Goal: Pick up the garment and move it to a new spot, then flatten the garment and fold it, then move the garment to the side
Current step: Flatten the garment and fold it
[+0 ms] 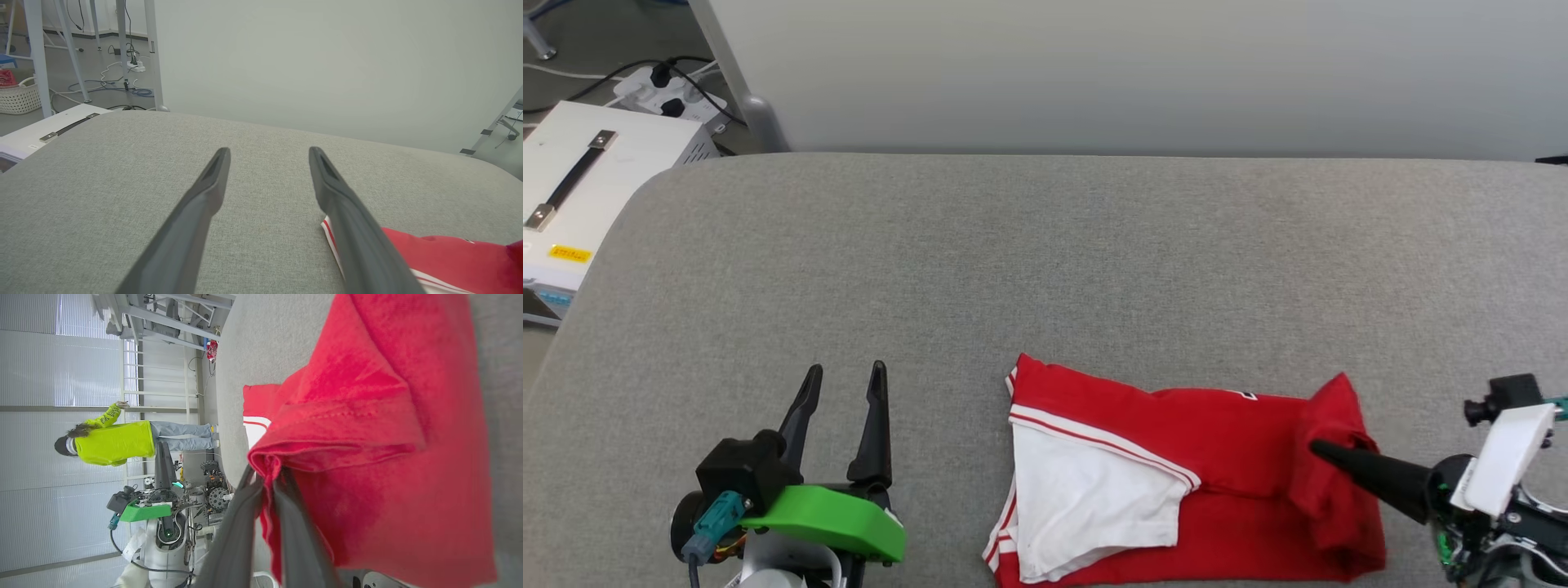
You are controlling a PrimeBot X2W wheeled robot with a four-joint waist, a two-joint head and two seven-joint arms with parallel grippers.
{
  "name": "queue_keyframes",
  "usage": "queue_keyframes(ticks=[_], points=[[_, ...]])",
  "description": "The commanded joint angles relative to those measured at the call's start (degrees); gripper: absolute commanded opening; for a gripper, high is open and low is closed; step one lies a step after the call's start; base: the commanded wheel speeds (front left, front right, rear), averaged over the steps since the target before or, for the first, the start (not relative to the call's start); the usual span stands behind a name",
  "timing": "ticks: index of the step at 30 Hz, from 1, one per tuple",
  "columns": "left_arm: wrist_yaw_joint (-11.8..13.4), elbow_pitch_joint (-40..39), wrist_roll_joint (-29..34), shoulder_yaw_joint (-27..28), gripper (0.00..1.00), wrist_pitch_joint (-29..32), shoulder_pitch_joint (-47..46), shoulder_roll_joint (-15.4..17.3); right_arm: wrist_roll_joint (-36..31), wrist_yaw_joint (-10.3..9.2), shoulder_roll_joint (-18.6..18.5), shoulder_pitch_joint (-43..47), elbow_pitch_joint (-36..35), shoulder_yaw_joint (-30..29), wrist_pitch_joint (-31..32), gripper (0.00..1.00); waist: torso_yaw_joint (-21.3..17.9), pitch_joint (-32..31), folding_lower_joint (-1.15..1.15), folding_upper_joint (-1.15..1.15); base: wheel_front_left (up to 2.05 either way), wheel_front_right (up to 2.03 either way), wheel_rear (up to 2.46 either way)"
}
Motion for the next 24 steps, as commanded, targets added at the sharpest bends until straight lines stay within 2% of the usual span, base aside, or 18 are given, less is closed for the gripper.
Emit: queue_keyframes(ticks=[1,7,12,16,20,21,22,23,24], points=[[0.4,-0.4,0.4,-0.2,1.00,0.2,0.2,0.2,2.4,-0.03,0.3,-0.9,0.9,2.2,-1.0,0.00,0.9,0.7,0.00,0.00,0.00,0.00,0.00],[0.4,-0.5,0.4,-0.7,1.00,0.5,-1.1,0.1,11.0,-0.03,0.4,-2.8,3.9,15.1,-8.1,0.00,2.5,2.4,0.00,0.00,0.00,0.00,0.00],[0.1,0.0,0.4,-1.3,1.00,0.4,-2.9,-0.4,14.0,-0.03,0.4,-5.0,5.1,25.6,-13.6,0.00,3.8,4.2,0.00,0.00,0.00,0.00,0.00],[-0.4,0.7,0.3,-1.6,1.00,0.0,-4.2,-0.8,11.9,-0.03,0.4,-6.6,6.4,31.6,-17.2,0.00,4.7,5.9,0.00,0.00,0.00,0.00,0.00],[-0.6,1.6,0.2,-1.6,1.00,-0.6,-5.1,-1.1,8.4,-0.03,0.4,-7.4,7.0,34.5,-20.2,0.00,5.0,7.2,0.00,0.00,0.00,0.00,0.00],[-0.7,1.8,0.2,-1.6,1.00,-0.7,-5.3,-1.2,8.1,-0.03,0.4,-7.5,7.0,34.8,-21.2,0.09,5.0,7.5,0.00,0.00,0.00,0.00,0.00],[-0.8,2.0,0.1,-1.6,1.00,-0.8,-5.4,-1.2,8.1,-0.03,0.4,-7.6,7.0,35.3,-21.6,0.24,5.0,7.6,0.00,0.00,0.00,0.00,0.00],[-0.8,2.3,0.1,-1.6,1.00,-0.9,-5.5,-1.2,8.2,-0.03,0.4,-7.6,6.9,35.9,-21.8,0.46,4.9,7.7,0.00,0.00,0.00,0.00,0.00],[-0.8,2.5,0.1,-1.5,1.00,-1.0,-5.6,-1.3,8.0,-0.03,0.4,-7.7,6.7,36.2,-22.2,1.00,4.8,7.8,0.00,0.00,0.00,0.00,0.00]])
